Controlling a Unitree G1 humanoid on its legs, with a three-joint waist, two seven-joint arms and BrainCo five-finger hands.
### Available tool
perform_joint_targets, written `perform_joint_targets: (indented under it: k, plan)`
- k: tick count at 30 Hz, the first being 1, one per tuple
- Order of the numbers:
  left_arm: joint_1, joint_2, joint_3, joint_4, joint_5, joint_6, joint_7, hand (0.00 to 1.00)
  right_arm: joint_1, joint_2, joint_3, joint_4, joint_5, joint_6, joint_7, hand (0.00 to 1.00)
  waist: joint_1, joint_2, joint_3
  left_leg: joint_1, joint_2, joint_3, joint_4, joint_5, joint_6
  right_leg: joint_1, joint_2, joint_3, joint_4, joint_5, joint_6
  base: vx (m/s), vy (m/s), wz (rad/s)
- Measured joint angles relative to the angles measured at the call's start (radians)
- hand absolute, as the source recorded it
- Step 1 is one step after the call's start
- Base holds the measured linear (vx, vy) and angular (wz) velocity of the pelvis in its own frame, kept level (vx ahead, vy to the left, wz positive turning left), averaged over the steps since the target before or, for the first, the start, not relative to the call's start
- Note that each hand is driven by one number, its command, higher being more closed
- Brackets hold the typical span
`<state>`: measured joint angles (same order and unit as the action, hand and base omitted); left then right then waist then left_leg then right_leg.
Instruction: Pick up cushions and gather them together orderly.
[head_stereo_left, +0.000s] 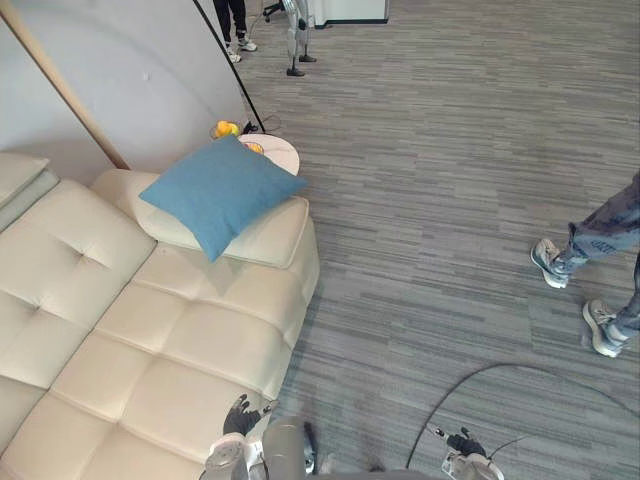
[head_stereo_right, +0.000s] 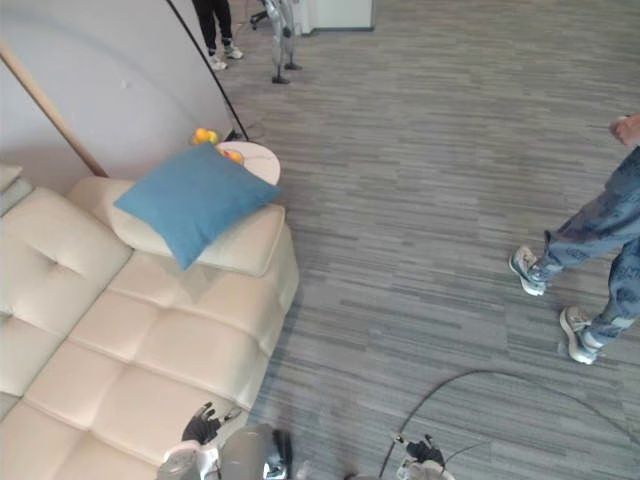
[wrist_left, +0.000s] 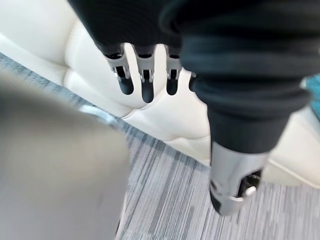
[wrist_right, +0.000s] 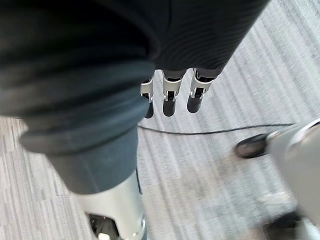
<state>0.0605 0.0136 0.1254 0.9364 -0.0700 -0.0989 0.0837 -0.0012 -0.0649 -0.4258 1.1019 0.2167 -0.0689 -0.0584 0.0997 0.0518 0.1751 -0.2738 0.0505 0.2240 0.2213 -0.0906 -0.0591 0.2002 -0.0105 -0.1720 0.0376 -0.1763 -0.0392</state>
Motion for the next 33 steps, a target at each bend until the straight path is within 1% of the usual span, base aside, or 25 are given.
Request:
perform_joint_targets:
  k: [1, 2, 4, 5, 6, 7, 8, 10, 12, 14, 15, 16, 17, 18, 20, 21, 22, 23, 24, 27, 28, 29, 31, 32, 33]
  plan:
    - [-0.001, -0.001, -0.003, 0.001, 0.0, 0.0, 0.0, 0.0, 0.0, -0.009, -0.001, 0.001, -0.001, 0.0, -0.001, 0.0, 0.004, 0.005, 0.0, 0.001, 0.0, 0.002, -0.032, 0.019, -0.003, 0.006, 0.006, 0.006, -0.006, -0.006, 0.009, 0.42, 0.119, -0.21]
    - [-0.007, -0.002, -0.004, 0.007, -0.001, -0.003, -0.002, 0.0, -0.003, -0.011, -0.002, 0.012, -0.001, 0.0, -0.001, 0.0, 0.015, 0.005, 0.001, 0.008, 0.0, 0.001, -0.038, 0.094, 0.051, 0.031, 0.009, 0.024, -0.004, -0.037, 0.026, 0.44, 0.159, -0.28]
    - [-0.005, 0.012, 0.0, 0.008, 0.002, -0.003, -0.007, 0.0, -0.005, 0.004, -0.002, 0.011, -0.003, 0.001, 0.001, 0.0, 0.019, -0.03, -0.012, 0.022, -0.037, 0.029, 0.01, 0.088, 0.101, 0.044, -0.046, 0.047, 0.06, -0.108, 0.052, 0.55, 0.171, -0.37]
    - [-0.007, 0.014, 0.008, 0.017, 0.006, 0.0, -0.008, 0.0, 0.002, 0.003, -0.003, 0.012, -0.015, 0.0, 0.004, 0.0, 0.017, -0.057, -0.015, 0.061, -0.064, 0.057, 0.008, 0.049, 0.115, -0.023, -0.085, 0.078, 0.262, -0.149, 0.102, 0.47, 0.13, -0.39]
    - [-0.007, 0.014, 0.008, 0.02, 0.007, 0.001, -0.008, 0.0, 0.0, 0.003, -0.003, 0.013, -0.022, 0.0, 0.005, 0.0, 0.017, -0.055, -0.015, 0.077, -0.065, 0.066, 0.003, 0.039, 0.118, -0.063, -0.093, 0.088, 0.361, -0.146, 0.119, 0.55, 0.189, -0.3]
    - [-0.006, 0.023, -0.01, 0.026, 0.008, 0.005, -0.008, 0.0, 0.001, 0.022, 0.001, 0.009, -0.022, 0.0, 0.01, 0.0, 0.012, -0.048, -0.019, 0.143, -0.075, 0.059, 0.007, -0.004, 0.112, -0.218, -0.134, 0.097, 0.748, -0.053, 0.251, 0.35, 0.15, 0.0]
    - [-0.006, 0.028, -0.017, 0.026, 0.008, 0.007, -0.009, 0.0, 0.007, 0.029, 0.006, 0.009, -0.022, 0.001, 0.011, 0.0, 0.009, -0.052, -0.017, 0.161, -0.08, 0.051, 0.011, -0.016, 0.113, -0.244, -0.145, 0.093, 0.813, -0.037, 0.267, 0.54, 0.186, 0.26]
    - [-0.003, 0.045, -0.044, 0.028, 0.007, 0.019, -0.009, 0.0, 0.024, 0.03, 0.015, 0.004, -0.023, 0.002, 0.016, 0.0, 0.008, -0.05, -0.011, 0.248, -0.083, 0.035, -0.002, -0.043, 0.11, -0.291, -0.186, 0.03, 0.906, -0.056, 0.22, 0.4, 0.1, 0.31]
    - [-0.003, 0.052, -0.068, 0.032, 0.007, 0.02, -0.008, 0.0, 0.014, 0.025, 0.015, 0.009, -0.023, 0.0, 0.018, 0.0, 0.006, -0.054, -0.013, 0.35, -0.079, 0.004, -0.065, -0.053, 0.109, -0.332, -0.215, -0.074, 0.748, -0.103, 0.177, 0.44, 0.048, 0.27]
    - [-0.012, 0.05, -0.068, 0.031, 0.005, 0.019, -0.008, 0.0, 0.007, 0.025, 0.017, 0.012, -0.023, 0.0, 0.019, 0.0, 0.003, -0.053, -0.013, 0.368, -0.071, -0.029, -0.081, -0.058, 0.101, -0.359, -0.201, -0.08, 0.579, -0.092, 0.165, 0.37, -0.058, 0.58]
    - [-0.014, 0.045, -0.067, 0.033, 0.005, 0.02, -0.008, 0.0, 0.004, 0.024, 0.017, 0.015, -0.023, 0.001, 0.019, 0.0, 0.002, -0.043, -0.005, 0.382, -0.057, -0.06, -0.081, -0.075, 0.089, -0.379, -0.166, -0.033, 0.434, -0.06, 0.142, 0.36, -0.12, 0.68]
    - [-0.015, 0.042, -0.065, 0.035, 0.005, 0.02, -0.008, 0.0, 0.003, 0.024, 0.017, 0.016, -0.022, 0.001, 0.019, 0.0, 0.002, -0.04, -0.004, 0.389, -0.051, -0.069, -0.079, -0.081, 0.086, -0.382, -0.149, -0.009, 0.393, -0.043, 0.139, 0.35, -0.162, 0.59]
    - [-0.007, 0.039, -0.056, 0.036, 0.0, 0.019, -0.007, 0.0, 0.003, 0.022, 0.017, 0.013, -0.022, 0.0, 0.019, 0.0, -0.001, -0.032, -0.001, 0.4, -0.037, -0.092, -0.074, -0.1, 0.074, -0.39, -0.109, 0.073, 0.283, 0.017, 0.138, 0.35, -0.211, 0.6]
    - [-0.005, 0.039, -0.034, 0.04, 0.0, 0.019, -0.007, 0.0, 0.002, 0.025, 0.017, 0.015, -0.022, 0.001, 0.02, 0.0, -0.005, -0.04, -0.001, 0.404, -0.035, -0.125, -0.049, -0.136, 0.057, -0.394, -0.088, 0.161, 0.207, 0.085, 0.144, 0.35, -0.245, 0.76]
    - [0.002, 0.04, -0.019, 0.042, 0.001, 0.019, -0.006, 0.0, 0.017, 0.028, 0.019, 0.016, -0.02, 0.001, 0.02, 0.0, -0.008, -0.058, -0.003, 0.396, -0.036, -0.173, 0.015, -0.198, 0.036, -0.389, -0.081, 0.232, 0.207, 0.155, 0.139, 0.33, -0.383, 0.87]
    - [0.023, 0.005, 0.015, 0.046, 0.004, 0.018, -0.007, 0.0, 0.025, 0.013, 0.015, 0.011, -0.019, -0.003, 0.021, 0.0, -0.02, -0.012, -0.028, 0.392, 0.011, -0.228, 0.068, -0.242, 0.012, -0.387, -0.057, 0.165, 0.296, 0.093, 0.093, 0.32, -0.409, 0.86]
    - [0.032, 0.0, 0.016, 0.046, 0.005, 0.018, -0.007, 0.0, 0.026, 0.007, 0.016, 0.012, -0.02, -0.001, 0.021, 0.0, -0.021, -0.007, -0.035, 0.39, 0.019, -0.24, 0.083, -0.245, 0.007, -0.386, -0.053, 0.149, 0.303, 0.074, 0.092, 0.42, -0.403, 1.32]
    - [0.033, -0.021, 0.04, 0.035, 0.01, 0.018, -0.01, 0.0, 0.034, 0.001, 0.019, 0.009, -0.02, -0.002, 0.019, 0.0, -0.039, 0.008, -0.046, 0.305, 0.043, -0.256, 0.239, -0.239, 0.003, -0.362, -0.06, 0.073, 0.306, 0.044, 0.086, 0.33, -0.298, 1.31]
    - [0.029, -0.032, 0.055, 0.021, 0.01, 0.019, -0.01, 0.0, 0.041, 0.003, 0.02, 0.003, -0.02, -0.002, 0.018, 0.0, -0.039, 0.018, -0.042, 0.214, 0.074, -0.235, 0.412, -0.202, -0.018, -0.333, -0.059, 0.022, 0.305, 0.032, 0.058, 0.32, -0.305, 1.32]
    - [0.032, -0.03, 0.049, 0.007, 0.01, 0.017, -0.011, 0.0, 0.052, 0.005, 0.029, -0.019, -0.018, 0.0, 0.017, 0.0, -0.029, 0.019, -0.04, 0.145, 0.146, -0.122, 0.548, -0.158, -0.011, -0.235, -0.059, -0.067, 0.255, 0.019, 0.033, 0.23, -0.271, 0.96]
    - [0.031, -0.024, 0.028, 0.008, 0.011, 0.018, -0.02, 0.0, 0.05, 0.005, 0.028, -0.035, -0.018, -0.003, 0.017, 0.0, -0.029, 0.016, -0.041, 0.138, 0.161, -0.029, 0.465, -0.156, -0.01, -0.179, -0.066, -0.121, 0.194, 0.022, 0.031, 0.12, -0.135, 0.68]
    - [0.031, -0.024, 0.026, 0.008, 0.01, 0.018, -0.021, 0.0, 0.05, 0.005, 0.028, -0.037, -0.018, -0.003, 0.017, 0.0, -0.029, 0.016, -0.041, 0.138, 0.161, -0.022, 0.451, -0.156, -0.009, -0.176, -0.066, -0.125, 0.19, 0.022, 0.031, 0.19, -0.166, 0.87]
    - [0.025, -0.018, 0.002, 0.011, 0.011, 0.019, -0.026, 0.0, 0.051, 0.007, 0.027, -0.061, -0.018, -0.002, 0.017, 0.0, -0.032, 0.015, -0.04, 0.138, 0.151, 0.082, 0.254, -0.127, 0.002, -0.154, -0.079, -0.187, 0.159, 0.024, 0.035, 0.18, -0.029, 0.93]
    - [0.01, -0.007, -0.014, 0.024, 0.015, 0.019, -0.027, 0.0, 0.062, 0.007, 0.024, -0.059, -0.018, -0.001, 0.017, 0.0, -0.035, 0.015, -0.041, 0.143, 0.151, 0.186, 0.124, -0.04, 0.02, -0.142, -0.083, -0.24, 0.145, 0.027, 0.041, 0.18, 0.021, 1.05]
    - [0.006, 0.0, -0.028, 0.032, 0.028, 0.019, -0.027, 0.0, 0.06, 0.012, 0.019, -0.056, -0.018, 0.0, 0.017, 0.0, -0.034, 0.003, -0.036, 0.156, 0.142, 0.227, 0.086, -0.022, 0.026, -0.139, -0.093, -0.258, 0.143, 0.025, 0.049, 0.18, 0.08, 0.95]
